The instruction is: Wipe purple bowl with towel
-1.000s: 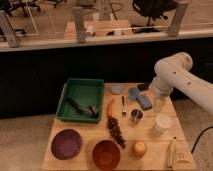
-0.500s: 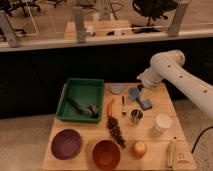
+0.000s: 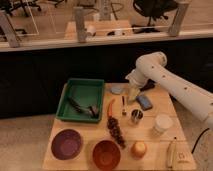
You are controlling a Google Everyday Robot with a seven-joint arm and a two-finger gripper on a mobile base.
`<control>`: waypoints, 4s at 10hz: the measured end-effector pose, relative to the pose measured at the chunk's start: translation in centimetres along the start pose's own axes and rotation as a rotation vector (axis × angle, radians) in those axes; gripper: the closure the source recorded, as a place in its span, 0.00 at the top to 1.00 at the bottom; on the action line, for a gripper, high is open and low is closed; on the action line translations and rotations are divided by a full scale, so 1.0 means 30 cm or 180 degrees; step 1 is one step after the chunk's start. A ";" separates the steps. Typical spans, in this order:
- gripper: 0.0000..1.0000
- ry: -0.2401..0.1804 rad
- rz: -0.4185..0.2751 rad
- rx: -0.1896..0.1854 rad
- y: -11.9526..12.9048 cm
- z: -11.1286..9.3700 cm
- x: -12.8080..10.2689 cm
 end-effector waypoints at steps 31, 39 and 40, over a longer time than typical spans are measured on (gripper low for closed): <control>0.80 0.0056 0.0211 -0.0172 -0.227 0.630 -0.064; 0.16 0.0059 0.0154 -0.0353 -0.216 0.696 -0.062; 0.08 0.0061 0.0153 -0.0356 -0.215 0.692 -0.061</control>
